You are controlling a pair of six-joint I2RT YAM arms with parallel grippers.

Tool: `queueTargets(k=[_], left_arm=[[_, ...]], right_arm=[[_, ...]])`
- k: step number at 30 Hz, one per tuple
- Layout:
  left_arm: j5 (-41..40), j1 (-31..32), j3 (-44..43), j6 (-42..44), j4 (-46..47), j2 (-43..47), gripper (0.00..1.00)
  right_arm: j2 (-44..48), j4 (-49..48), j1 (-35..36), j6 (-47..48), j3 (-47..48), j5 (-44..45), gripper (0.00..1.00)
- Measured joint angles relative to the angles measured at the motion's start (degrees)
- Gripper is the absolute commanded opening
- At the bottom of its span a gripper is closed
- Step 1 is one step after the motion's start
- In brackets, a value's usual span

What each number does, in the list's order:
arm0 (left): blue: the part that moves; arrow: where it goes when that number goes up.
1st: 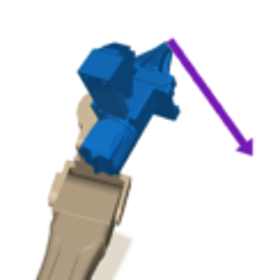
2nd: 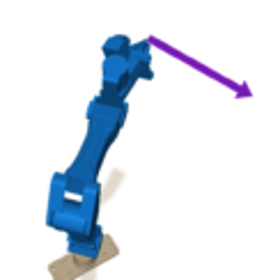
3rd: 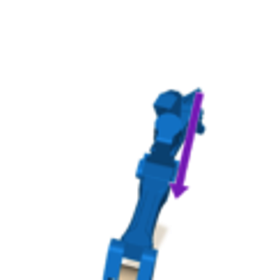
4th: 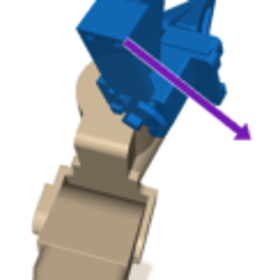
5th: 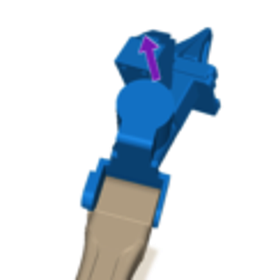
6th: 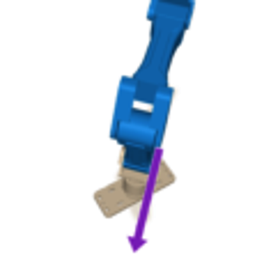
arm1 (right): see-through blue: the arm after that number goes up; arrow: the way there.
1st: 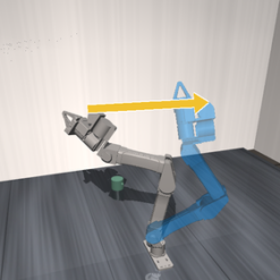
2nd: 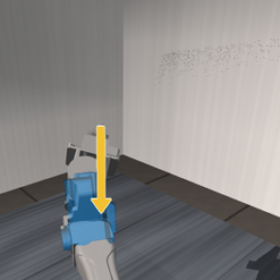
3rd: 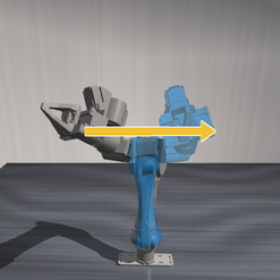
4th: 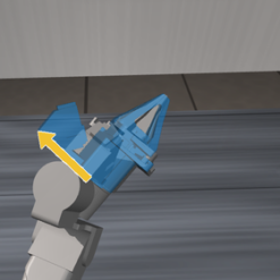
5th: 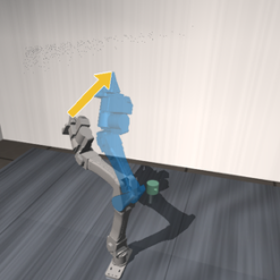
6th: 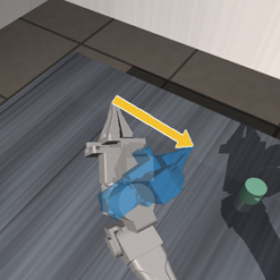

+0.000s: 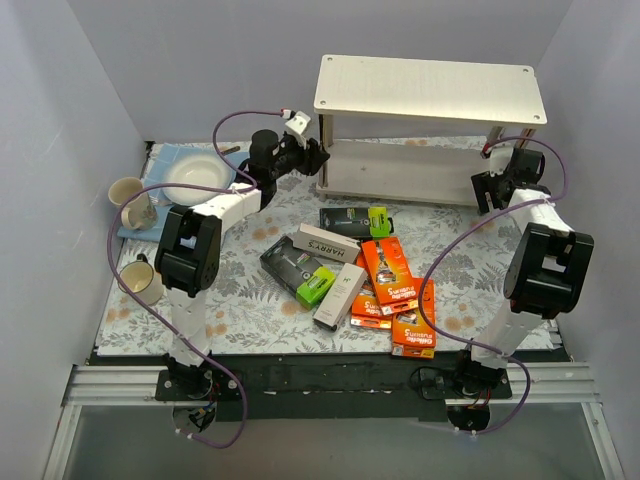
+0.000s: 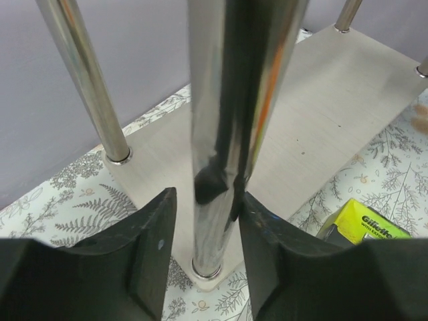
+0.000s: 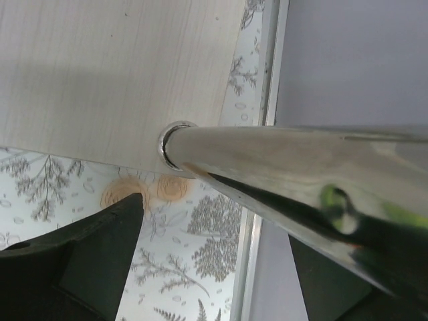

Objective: Place and organize the shaving razors onto the shelf

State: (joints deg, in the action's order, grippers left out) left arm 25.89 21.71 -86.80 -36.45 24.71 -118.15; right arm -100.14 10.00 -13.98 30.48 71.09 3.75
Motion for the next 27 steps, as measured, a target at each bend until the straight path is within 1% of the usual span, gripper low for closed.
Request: queueTargets(k=[6,11,15,19,23,25,27], left_arm=[[-1.22,-0.44,1.11,0.26,-2.01,2.71,0.41],[-1.99,-0.44,0.92,0.92,-2.03,2.75,0.41],[-2.71,-0.52,0.92,1.14,-2.03,2.75,0.44],[-3.13,-0.68,1.79,1.51,-1.99,3.3,0.6],[-3.3,-1.49,4.11,1.77,-3.19,5.42,0.7],[-3.3,-1.81,6.21,1.38,-4.48,7.69,0.71],[-3.74,-2.1,8.46,-0.33,-6.86,11.21,0.71]], right_arm=[[-4.2,-0.72,0.24,-2.21,4.7,-0.59,0.91],[-6.56,-0.76,0.9,-3.63,7.93,-0.59,0.91],[-6.86,-1.14,1.36,-4.42,8.98,-0.7,0.91],[-6.93,-1.22,1.42,-4.76,9.07,-0.76,0.93],[-6.88,-1.29,1.53,-5.09,9.16,-0.5,0.99],[-6.1,-1.38,1.53,-5.86,8.39,0.13,0.99],[-3.23,-0.57,1.6,-7.08,5.4,0.39,0.99]])
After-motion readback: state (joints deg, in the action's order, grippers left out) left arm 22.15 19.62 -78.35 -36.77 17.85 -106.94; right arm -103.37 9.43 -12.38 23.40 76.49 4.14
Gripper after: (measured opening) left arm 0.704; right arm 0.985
